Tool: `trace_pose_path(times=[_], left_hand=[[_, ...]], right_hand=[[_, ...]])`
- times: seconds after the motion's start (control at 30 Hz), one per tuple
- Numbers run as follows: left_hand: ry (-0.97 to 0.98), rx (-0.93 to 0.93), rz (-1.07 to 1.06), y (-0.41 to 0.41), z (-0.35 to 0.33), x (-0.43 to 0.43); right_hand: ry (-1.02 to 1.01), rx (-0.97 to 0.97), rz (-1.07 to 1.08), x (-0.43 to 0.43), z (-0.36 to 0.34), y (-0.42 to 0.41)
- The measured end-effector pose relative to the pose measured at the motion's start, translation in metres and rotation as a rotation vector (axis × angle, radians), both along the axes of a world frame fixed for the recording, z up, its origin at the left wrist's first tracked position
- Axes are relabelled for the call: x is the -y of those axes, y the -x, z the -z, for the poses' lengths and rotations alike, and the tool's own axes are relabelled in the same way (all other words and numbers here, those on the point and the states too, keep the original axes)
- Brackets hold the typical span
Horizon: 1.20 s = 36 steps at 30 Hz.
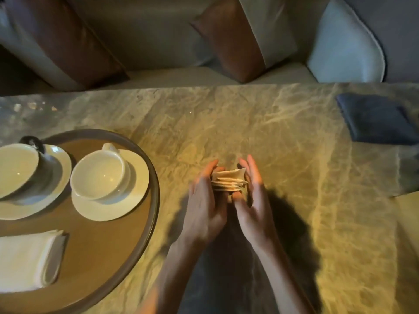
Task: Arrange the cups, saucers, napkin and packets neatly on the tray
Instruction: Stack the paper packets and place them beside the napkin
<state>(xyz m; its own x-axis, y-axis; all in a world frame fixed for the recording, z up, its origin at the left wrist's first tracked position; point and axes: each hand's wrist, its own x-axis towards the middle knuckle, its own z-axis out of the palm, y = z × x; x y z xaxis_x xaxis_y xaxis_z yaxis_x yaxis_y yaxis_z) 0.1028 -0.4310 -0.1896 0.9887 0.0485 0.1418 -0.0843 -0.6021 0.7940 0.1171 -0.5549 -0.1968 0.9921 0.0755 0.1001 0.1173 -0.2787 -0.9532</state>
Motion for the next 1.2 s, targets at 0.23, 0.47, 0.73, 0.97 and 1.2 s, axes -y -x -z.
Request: trace_pose_path(times=[0.23,0.47,0.73,0.97,1.2], left_hand=[[0.037,0.053,0.011,-0.002,0.013,0.0],[0.022,0.029,0.077,0.0,0.014,-0.001],[-0.173,0.086,-0.009,0.001,0.014,0.005],[-0.279,-0.006,-0.06,-0.007,0.023,0.004],[-0.042,-0.32,-0.069,-0.003,-0.056,0.0]], right_hand=[[0.022,0.039,0.0,-0.003,0.025,-0.003],[0.138,0.065,-0.053,-0.008,0.02,-0.001],[0.47,0.256,0.115,-0.021,0.015,0.004],[0.587,0.172,0.129,-0.024,0.02,-0.003],[0.25,-0.16,-0.009,-0.012,-0.032,-0.003]])
